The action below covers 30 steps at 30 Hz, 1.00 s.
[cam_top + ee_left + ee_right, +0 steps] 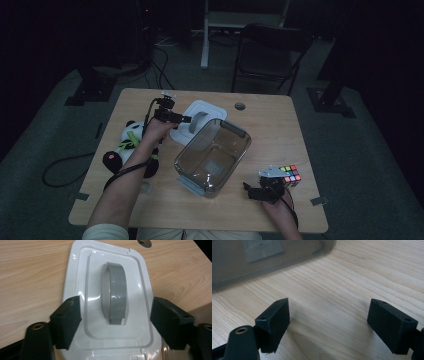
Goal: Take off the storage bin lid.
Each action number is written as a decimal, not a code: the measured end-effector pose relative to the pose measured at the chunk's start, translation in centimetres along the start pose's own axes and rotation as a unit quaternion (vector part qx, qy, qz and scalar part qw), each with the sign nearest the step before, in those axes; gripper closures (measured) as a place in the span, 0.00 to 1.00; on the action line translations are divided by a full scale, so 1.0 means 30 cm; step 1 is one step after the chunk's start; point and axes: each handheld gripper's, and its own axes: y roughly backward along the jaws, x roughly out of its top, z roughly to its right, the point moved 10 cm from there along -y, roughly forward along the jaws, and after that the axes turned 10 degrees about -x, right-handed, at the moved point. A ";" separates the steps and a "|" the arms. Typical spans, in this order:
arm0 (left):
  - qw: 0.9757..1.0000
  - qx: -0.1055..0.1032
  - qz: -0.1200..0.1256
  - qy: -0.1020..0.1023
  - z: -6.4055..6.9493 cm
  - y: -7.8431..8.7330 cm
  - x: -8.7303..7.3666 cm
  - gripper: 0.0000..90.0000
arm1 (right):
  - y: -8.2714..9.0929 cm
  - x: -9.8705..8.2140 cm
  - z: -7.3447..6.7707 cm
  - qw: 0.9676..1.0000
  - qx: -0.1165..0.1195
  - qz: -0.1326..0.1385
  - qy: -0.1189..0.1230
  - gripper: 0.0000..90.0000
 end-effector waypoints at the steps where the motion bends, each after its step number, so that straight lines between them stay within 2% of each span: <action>1: 1.000 0.001 0.000 -0.002 0.001 0.007 -0.002 0.23 | 0.000 0.000 0.000 1.000 0.000 0.001 0.000 0.20; 9: 1.000 -0.001 -0.002 -0.023 0.028 0.077 -0.032 0.16 | 0.001 0.001 0.003 1.000 -0.002 0.001 -0.004 0.20; 13: 0.999 0.000 0.001 -0.033 0.037 0.120 -0.045 0.16 | 0.000 0.000 0.003 1.000 -0.004 0.001 -0.002 0.17; 17: 0.999 -0.001 0.005 -0.050 0.053 0.160 -0.057 0.16 | 0.000 0.000 0.004 1.000 -0.006 0.000 -0.001 0.16; 19: 0.998 0.005 0.003 -0.061 0.062 0.174 -0.069 0.16 | -0.001 0.000 0.004 1.000 -0.006 0.000 0.000 0.16; 23: 0.997 0.002 -0.004 -0.080 0.083 0.196 -0.106 0.16 | -0.002 0.000 0.004 1.000 -0.007 -0.001 -0.001 0.16; 25: 0.997 0.006 -0.001 -0.083 0.084 0.211 -0.117 0.16 | -0.002 0.000 0.004 1.000 -0.008 -0.001 0.001 0.16; 30: 0.996 -0.002 0.014 -0.091 0.106 0.261 -0.148 0.16 | -0.003 -0.002 0.003 1.000 -0.009 -0.004 0.002 0.16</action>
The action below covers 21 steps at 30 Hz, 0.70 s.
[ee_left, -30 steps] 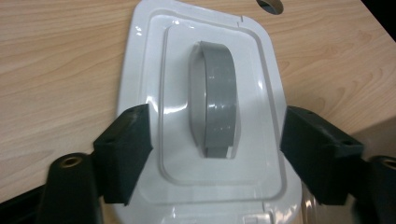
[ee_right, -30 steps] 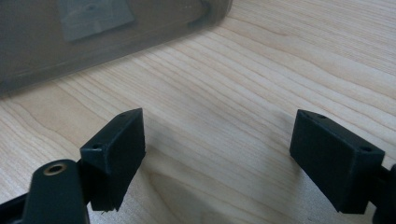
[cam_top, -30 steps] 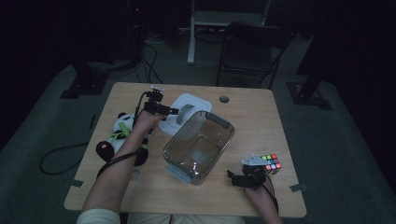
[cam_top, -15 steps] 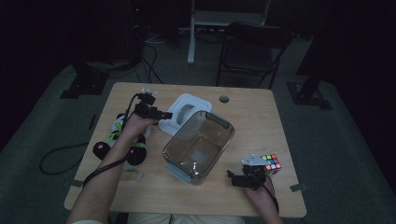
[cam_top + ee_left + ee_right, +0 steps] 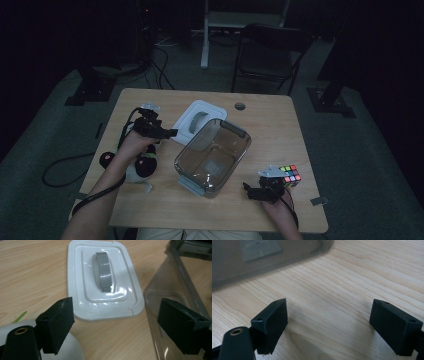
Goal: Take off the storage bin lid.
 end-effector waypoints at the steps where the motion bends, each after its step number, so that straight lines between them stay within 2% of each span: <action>1: 1.000 -0.002 0.002 -0.002 0.008 0.009 -0.005 0.16 | 0.000 0.000 0.000 1.000 0.000 -0.001 0.000 0.16; 5: 1.000 0.000 0.008 -0.013 0.025 0.046 -0.028 0.16 | -0.001 -0.001 -0.001 1.000 0.000 -0.002 0.002 0.16; 7: 1.000 0.009 0.009 -0.017 0.023 0.065 -0.038 0.16 | -0.002 -0.001 -0.003 1.000 0.001 -0.002 0.003 0.16; 9: 1.000 0.012 0.014 -0.015 0.019 0.085 -0.049 0.16 | -0.002 -0.001 -0.002 1.000 0.000 -0.002 0.003 0.16; 13: 0.999 0.039 0.017 -0.011 -0.007 0.126 -0.075 0.16 | -0.001 -0.001 -0.001 1.000 0.000 -0.002 0.000 0.16; 16: 0.999 0.046 0.022 -0.003 -0.022 0.158 -0.099 0.16 | 0.000 -0.001 -0.001 1.000 0.000 -0.002 0.001 0.16; 21: 0.997 0.075 0.029 0.005 -0.049 0.207 -0.140 0.16 | -0.002 -0.001 -0.001 1.000 0.000 -0.002 0.002 0.16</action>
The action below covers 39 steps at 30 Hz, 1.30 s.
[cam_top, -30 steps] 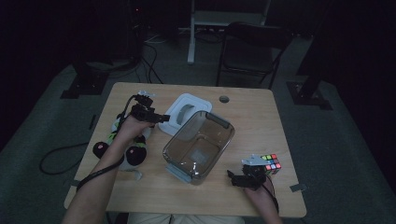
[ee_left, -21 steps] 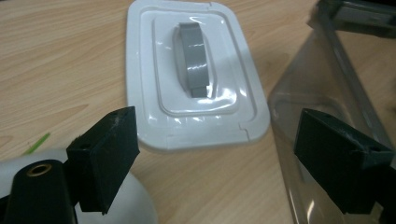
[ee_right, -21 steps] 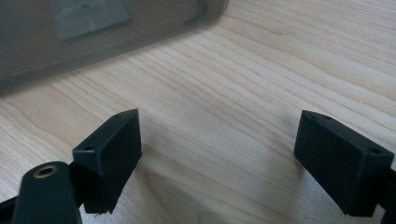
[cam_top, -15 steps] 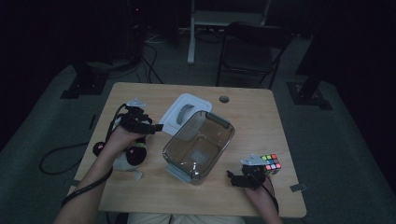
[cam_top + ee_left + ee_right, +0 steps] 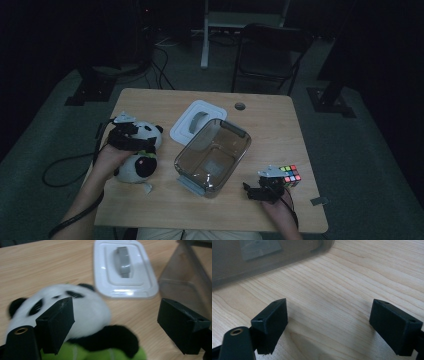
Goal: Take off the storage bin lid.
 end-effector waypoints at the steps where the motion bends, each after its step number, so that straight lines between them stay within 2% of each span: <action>1: 1.000 0.004 0.001 -0.001 -0.003 0.008 -0.008 0.16 | 0.000 0.000 0.000 1.000 0.000 0.000 0.001 0.16; 4: 1.000 0.022 0.006 0.004 -0.014 0.030 -0.033 0.16 | 0.001 0.000 0.000 1.000 0.000 0.001 0.001 0.16; 8: 0.999 0.025 0.016 0.014 -0.020 0.046 -0.056 0.16 | -0.001 -0.001 -0.001 1.000 -0.001 -0.001 0.004 0.16; 13: 0.999 0.039 0.035 0.011 -0.020 0.094 -0.048 0.16 | 0.000 -0.001 -0.001 1.000 0.000 -0.001 0.004 0.17; 18: 0.997 0.066 0.039 0.025 -0.056 0.116 -0.061 0.17 | 0.000 -0.001 -0.002 1.000 0.001 -0.001 0.004 0.17; 20: 0.996 0.075 0.032 0.033 -0.070 0.108 -0.081 0.16 | 0.000 -0.001 -0.002 1.000 0.001 -0.001 0.003 0.17; 25: 0.996 0.080 0.010 0.046 -0.089 0.071 -0.123 0.16 | 0.000 -0.001 -0.003 1.000 0.001 -0.001 0.004 0.17; 26: 0.995 0.087 0.006 0.047 -0.098 0.064 -0.127 0.16 | 0.000 -0.001 -0.003 1.000 0.002 -0.002 0.004 0.17; 28: 0.994 0.094 0.004 0.053 -0.110 0.058 -0.130 0.16 | 0.000 -0.001 -0.003 1.000 0.001 -0.001 0.004 0.17; 32: 0.993 0.092 0.001 0.068 -0.128 0.048 -0.128 0.16 | -0.001 -0.001 -0.003 1.000 0.002 -0.002 0.004 0.17; 36: 0.991 0.099 -0.004 0.088 -0.158 0.021 -0.129 0.16 | 0.000 -0.001 -0.003 1.000 0.002 -0.001 0.004 0.17; 39: 0.990 0.103 -0.009 0.091 -0.170 0.006 -0.136 0.16 | 0.000 -0.001 -0.003 1.000 0.002 -0.001 0.004 0.17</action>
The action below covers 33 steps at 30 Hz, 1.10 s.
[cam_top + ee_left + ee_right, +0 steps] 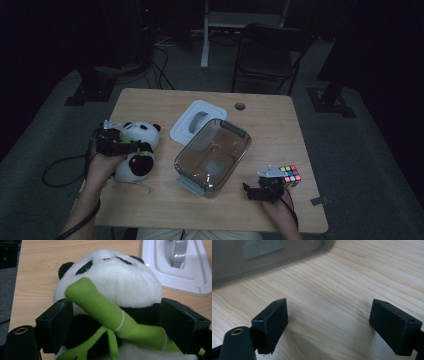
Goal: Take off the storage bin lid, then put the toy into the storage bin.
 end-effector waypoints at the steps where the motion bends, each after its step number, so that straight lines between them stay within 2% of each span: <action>1: 1.000 0.001 -0.002 0.002 -0.004 -0.006 -0.003 0.16 | 0.000 0.000 0.000 1.000 0.000 0.000 0.000 0.17; 3: 1.000 -0.009 -0.005 0.007 -0.009 -0.018 -0.009 0.17 | 0.000 0.000 0.000 1.000 0.001 0.000 0.000 0.17; 8: 1.000 -0.017 -0.007 0.011 -0.021 -0.029 -0.025 0.17 | 0.000 0.000 -0.001 1.000 0.001 0.000 0.001 0.17; 13: 1.000 -0.011 0.002 0.004 -0.017 -0.031 -0.032 0.16 | 0.000 0.000 -0.001 1.000 0.001 -0.001 0.000 0.17; 16: 1.000 -0.018 0.004 0.003 -0.017 -0.036 -0.039 0.11 | 0.000 0.000 0.000 1.000 0.001 0.000 0.000 0.17; 19: 1.000 -0.021 -0.003 -0.001 -0.013 -0.038 -0.046 0.11 | 0.000 0.000 0.000 1.000 0.001 -0.001 0.000 0.17; 21: 0.999 -0.031 -0.009 -0.004 -0.011 -0.040 -0.048 0.12 | 0.000 0.000 0.000 1.000 0.001 -0.001 0.000 0.17; 24: 0.999 -0.037 -0.007 -0.003 -0.010 -0.033 -0.048 0.20 | 0.000 0.000 0.000 1.000 0.001 -0.001 0.000 0.17; 25: 1.000 -0.030 -0.004 -0.006 -0.013 -0.027 -0.048 0.24 | 0.000 0.000 -0.001 1.000 0.001 0.000 0.001 0.17; 26: 1.000 -0.029 -0.001 -0.006 -0.014 -0.024 -0.048 0.31 | 0.001 0.000 -0.003 1.000 0.002 0.000 0.003 0.17; 33: 0.999 -0.023 0.020 -0.016 -0.018 0.007 -0.042 0.62 | 0.001 0.010 -0.013 1.000 -0.008 -0.001 0.022 0.17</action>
